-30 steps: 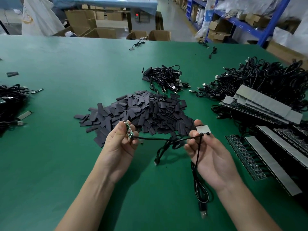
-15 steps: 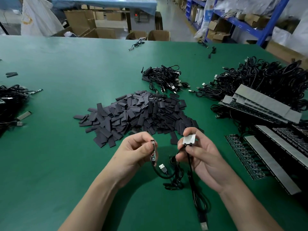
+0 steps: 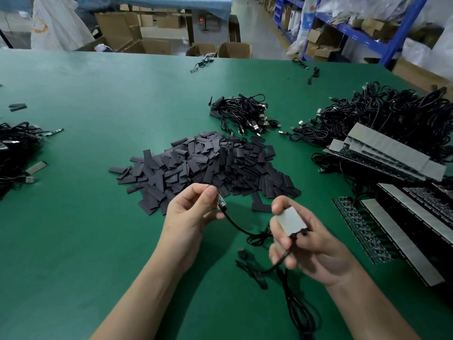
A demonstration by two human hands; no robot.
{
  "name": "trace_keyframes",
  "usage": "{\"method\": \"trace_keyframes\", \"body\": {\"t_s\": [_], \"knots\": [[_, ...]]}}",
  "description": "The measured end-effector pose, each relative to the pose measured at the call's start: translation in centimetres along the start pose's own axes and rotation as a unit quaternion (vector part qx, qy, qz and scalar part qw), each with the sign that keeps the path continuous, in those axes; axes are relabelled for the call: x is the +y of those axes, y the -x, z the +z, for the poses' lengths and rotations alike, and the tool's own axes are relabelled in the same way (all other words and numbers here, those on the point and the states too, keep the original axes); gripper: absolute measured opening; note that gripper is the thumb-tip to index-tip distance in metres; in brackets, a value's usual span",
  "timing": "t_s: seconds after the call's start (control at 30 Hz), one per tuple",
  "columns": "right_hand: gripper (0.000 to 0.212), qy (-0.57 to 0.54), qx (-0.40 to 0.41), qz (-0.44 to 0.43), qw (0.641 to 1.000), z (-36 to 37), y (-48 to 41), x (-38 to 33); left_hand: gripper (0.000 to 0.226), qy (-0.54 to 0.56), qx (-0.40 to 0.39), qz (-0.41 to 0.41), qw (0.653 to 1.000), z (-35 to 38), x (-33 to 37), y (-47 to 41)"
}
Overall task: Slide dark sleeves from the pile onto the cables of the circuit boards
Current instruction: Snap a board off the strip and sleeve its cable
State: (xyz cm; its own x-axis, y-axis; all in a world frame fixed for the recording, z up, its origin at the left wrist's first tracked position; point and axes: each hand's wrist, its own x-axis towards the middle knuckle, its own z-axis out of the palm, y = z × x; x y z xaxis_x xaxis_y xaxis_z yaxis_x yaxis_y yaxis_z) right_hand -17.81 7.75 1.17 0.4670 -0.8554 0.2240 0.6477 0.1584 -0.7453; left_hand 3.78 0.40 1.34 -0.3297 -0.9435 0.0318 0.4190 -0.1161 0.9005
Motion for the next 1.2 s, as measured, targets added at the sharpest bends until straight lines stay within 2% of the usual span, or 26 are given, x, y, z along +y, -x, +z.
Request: {"method": "trace_keyframes", "body": {"t_s": [0.1, 0.2, 0.3, 0.37, 0.4, 0.43, 0.5, 0.6, 0.67, 0.73, 0.83, 0.97, 1.1, 1.2], "knots": [[0.039, -0.082, -0.063, -0.031, 0.994, 0.1, -0.1, -0.2, 0.044, 0.109, -0.004, -0.03, 0.994, -0.2, 0.6, -0.2], [0.039, -0.138, -0.075, -0.049, 0.986, 0.1, 0.1, -0.7, 0.049, 0.224, -0.011, -0.064, 0.972, -0.3, 1.2, -0.3], [0.035, -0.15, -0.028, -0.048, 0.987, -0.1, 0.2, -1.0, 0.047, 0.306, -0.035, -0.084, 0.948, -0.6, 1.7, -0.2], [0.034, -0.077, 0.071, -0.042, 0.994, -0.2, 0.1, -0.6, 0.044, 0.32, -0.06, -0.092, 0.941, -0.6, 1.8, -0.1], [0.034, 0.013, 0.143, -0.029, 0.989, -0.4, 0.0, -0.3, 0.044, 0.311, -0.07, -0.097, 0.943, -0.5, 1.9, 0.0], [0.034, 0.117, 0.213, -0.009, 0.97, -0.5, -0.1, 0.1, 0.044, 0.292, -0.078, -0.101, 0.948, -0.4, 1.8, 0.0], [0.03, 0.283, 0.278, 0.042, 0.917, -0.6, -0.7, 1.1, 0.044, 0.229, -0.086, -0.108, 0.964, -0.1, 1.6, 0.0], [0.029, 0.441, 0.254, 0.099, 0.855, -0.1, -1.1, 2.5, 0.043, 0.098, -0.103, -0.11, 0.984, 0.1, 1.0, 0.2], [0.027, 0.511, 0.234, 0.099, 0.821, 0.5, -1.1, 2.8, 0.035, 0.019, -0.102, -0.097, 0.99, 0.2, 0.6, 0.3], [0.029, 0.547, 0.219, 0.073, 0.804, 0.7, -1.2, 2.9, 0.019, -0.07, -0.079, -0.064, 0.992, 0.5, 0.4, 0.4], [0.029, 0.567, 0.213, 0.036, 0.795, 0.9, -1.2, 2.7, 0.016, -0.144, -0.052, -0.002, 0.988, 0.7, 0.0, 0.5], [0.039, 0.537, 0.194, 0.034, 0.82, 1.3, -1.4, 2.9, 0.013, -0.168, -0.033, 0.025, 0.985, 1.1, -0.2, 0.6], [0.037, 0.526, 0.22, 0.011, 0.821, 1.4, -1.9, 3.6, 0.018, -0.251, -0.008, 0.046, 0.967, 1.0, -0.7, 0.5], [0.033, 0.478, 0.235, 0.017, 0.846, 1.1, -1.8, 3.5, 0.014, -0.278, -0.018, 0.05, 0.959, 0.8, -0.7, 0.4]]}}
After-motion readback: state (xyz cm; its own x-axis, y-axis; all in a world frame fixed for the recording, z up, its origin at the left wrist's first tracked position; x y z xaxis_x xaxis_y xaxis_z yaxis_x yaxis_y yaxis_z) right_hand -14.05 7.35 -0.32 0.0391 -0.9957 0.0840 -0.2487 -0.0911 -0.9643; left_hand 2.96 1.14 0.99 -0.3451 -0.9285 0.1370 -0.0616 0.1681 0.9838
